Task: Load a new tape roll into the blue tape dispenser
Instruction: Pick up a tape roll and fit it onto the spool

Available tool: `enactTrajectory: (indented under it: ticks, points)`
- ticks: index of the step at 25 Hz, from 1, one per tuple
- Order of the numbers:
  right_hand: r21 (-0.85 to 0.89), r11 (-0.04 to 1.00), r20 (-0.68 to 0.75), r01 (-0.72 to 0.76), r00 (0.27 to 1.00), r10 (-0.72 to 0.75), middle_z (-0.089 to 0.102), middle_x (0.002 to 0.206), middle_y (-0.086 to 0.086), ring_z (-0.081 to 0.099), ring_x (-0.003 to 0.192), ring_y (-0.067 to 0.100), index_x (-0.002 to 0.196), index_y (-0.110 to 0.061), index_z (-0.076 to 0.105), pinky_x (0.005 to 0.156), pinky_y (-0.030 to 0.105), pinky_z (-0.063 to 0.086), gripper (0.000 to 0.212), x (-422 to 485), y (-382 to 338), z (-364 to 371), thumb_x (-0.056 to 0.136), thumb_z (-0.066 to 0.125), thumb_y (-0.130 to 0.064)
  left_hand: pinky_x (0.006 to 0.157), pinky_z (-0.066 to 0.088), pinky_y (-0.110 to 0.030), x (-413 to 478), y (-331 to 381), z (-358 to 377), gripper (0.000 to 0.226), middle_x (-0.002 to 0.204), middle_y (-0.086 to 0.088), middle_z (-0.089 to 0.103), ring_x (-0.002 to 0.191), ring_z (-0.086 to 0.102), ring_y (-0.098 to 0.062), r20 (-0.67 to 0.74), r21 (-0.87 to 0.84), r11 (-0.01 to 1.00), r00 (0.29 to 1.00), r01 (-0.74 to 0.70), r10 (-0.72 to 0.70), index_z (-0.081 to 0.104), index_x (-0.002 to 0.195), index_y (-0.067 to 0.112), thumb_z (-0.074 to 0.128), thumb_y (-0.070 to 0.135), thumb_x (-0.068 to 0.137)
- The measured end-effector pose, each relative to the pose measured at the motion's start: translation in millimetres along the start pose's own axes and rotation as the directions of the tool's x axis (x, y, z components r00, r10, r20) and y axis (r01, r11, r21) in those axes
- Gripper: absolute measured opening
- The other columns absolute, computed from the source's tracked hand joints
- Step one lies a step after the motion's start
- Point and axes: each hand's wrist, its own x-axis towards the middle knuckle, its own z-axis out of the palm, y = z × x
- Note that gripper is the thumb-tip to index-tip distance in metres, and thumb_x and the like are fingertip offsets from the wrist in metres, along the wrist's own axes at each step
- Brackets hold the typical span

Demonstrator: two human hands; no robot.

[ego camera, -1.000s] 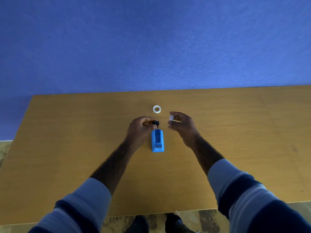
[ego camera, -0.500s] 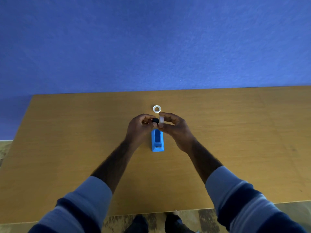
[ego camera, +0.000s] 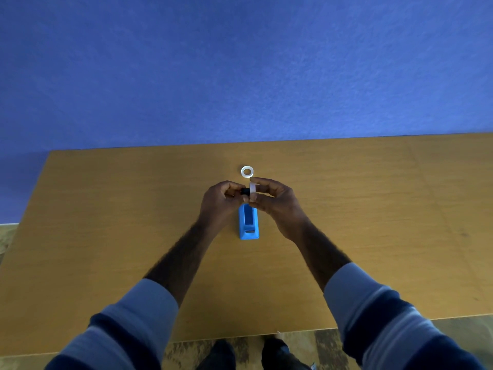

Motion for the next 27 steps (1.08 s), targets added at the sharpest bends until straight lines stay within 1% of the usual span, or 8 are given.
enactTrajectory:
  ticks: [6, 11, 12, 15, 17, 20, 24, 27]
  points:
    - [-0.022, 1.000, -0.005, -0.013, 1.000, 0.013, 0.072, 0.115, 0.019, 0.069, 0.108, 0.037, 0.119, -0.006, 0.070, 0.095, 0.045, 0.058, 0.030, 1.1, -2.5, 3.3, 0.089, 0.071, 0.000, 0.093, 0.060, -0.044, 1.4, -1.3, -2.0, 0.024, 0.098, 0.000, 0.081, 0.094, 0.077, -0.016, 0.074, -0.056, 0.998, 0.997, 0.025, -0.021, 0.079, 0.111, 0.013, 0.076, 0.014, 0.087]
    - [-0.040, 0.999, 0.039, 0.003, 0.999, -0.002, 0.072, 0.112, 0.016, 0.071, 0.105, 0.029, 0.107, -0.030, 0.077, 0.090, 0.037, 0.059, 0.037, -0.1, -5.4, 3.8, 0.089, 0.071, 0.002, 0.094, 0.060, -0.049, 2.4, -5.0, -2.1, 0.022, 0.097, -0.004, 0.081, 0.095, 0.077, -0.021, 0.100, -0.084, 0.996, 0.995, 0.038, -0.029, 0.079, 0.109, 0.011, 0.076, 0.013, 0.088]
    - [-0.053, 0.999, 0.029, -0.007, 1.000, 0.008, 0.071, 0.114, 0.017, 0.070, 0.107, 0.030, 0.113, -0.028, 0.075, 0.092, 0.039, 0.059, 0.039, 0.2, -4.3, 4.0, 0.089, 0.071, 0.002, 0.093, 0.060, -0.050, 2.6, -6.1, -2.1, 0.020, 0.096, -0.005, 0.081, 0.094, 0.077, -0.023, 0.102, -0.100, 0.994, 0.994, 0.050, -0.040, 0.079, 0.107, 0.010, 0.077, 0.012, 0.087]
    - [-0.109, 0.991, -0.042, -0.076, 0.997, 0.072, 0.067, 0.123, 0.023, 0.068, 0.111, 0.030, 0.131, -0.004, 0.062, 0.097, 0.039, 0.056, 0.046, 1.7, -1.6, 6.3, 0.087, 0.072, 0.005, 0.094, 0.059, -0.051, 4.3, -9.0, -4.3, 0.018, 0.094, -0.007, 0.080, 0.093, 0.076, -0.023, 0.117, -0.110, 0.990, 0.990, 0.086, -0.073, 0.080, 0.103, 0.009, 0.080, 0.011, 0.085]
    - [-0.137, 0.985, -0.058, -0.102, 0.994, 0.095, 0.066, 0.125, 0.023, 0.068, 0.106, 0.022, 0.130, -0.002, 0.062, 0.095, 0.035, 0.056, 0.046, 0.6, -0.4, 7.5, 0.086, 0.073, 0.004, 0.094, 0.060, -0.047, 5.7, -10.0, -6.5, 0.020, 0.095, -0.003, 0.080, 0.094, 0.076, -0.020, 0.131, -0.062, 0.993, 0.988, 0.096, -0.087, 0.080, 0.103, 0.011, 0.081, 0.014, 0.084]
    - [-0.164, 0.979, -0.057, -0.119, 0.992, 0.111, 0.066, 0.123, 0.021, 0.068, 0.107, 0.023, 0.128, -0.003, 0.063, 0.097, 0.040, 0.056, 0.044, -1.1, 3.1, 6.2, 0.086, 0.074, 0.002, 0.092, 0.061, -0.044, 4.7, -10.4, -6.4, 0.019, 0.094, 0.000, 0.080, 0.093, 0.076, -0.018, 0.148, -0.032, 0.993, 0.983, 0.111, -0.105, 0.080, 0.102, 0.013, 0.081, 0.015, 0.084]
    - [-0.412, 0.902, -0.062, -0.126, 0.992, 0.110, 0.070, 0.121, 0.005, 0.066, 0.112, 0.019, 0.130, -0.011, 0.065, 0.099, 0.041, 0.056, 0.049, 7.0, 13.3, 0.5, 0.083, 0.078, -0.008, 0.094, 0.059, -0.046, 1.9, -16.5, -2.2, 0.020, 0.100, -0.005, 0.079, 0.099, 0.074, -0.023, 0.147, -0.017, 0.988, 0.978, 0.151, -0.147, 0.078, 0.105, 0.008, 0.079, 0.012, 0.086]
    - [-0.660, 0.748, -0.028, -0.063, 0.998, 0.059, 0.070, 0.124, -0.002, 0.065, 0.112, 0.012, 0.130, -0.019, 0.066, 0.090, 0.024, 0.054, 0.051, 13.2, 22.1, -3.9, 0.081, 0.081, -0.012, 0.093, 0.058, -0.044, 0.2, -23.6, 2.1, 0.016, 0.096, -0.005, 0.079, 0.097, 0.074, -0.024, 0.110, -0.014, 0.990, 0.985, 0.137, -0.135, 0.079, 0.099, 0.009, 0.080, 0.009, 0.083]
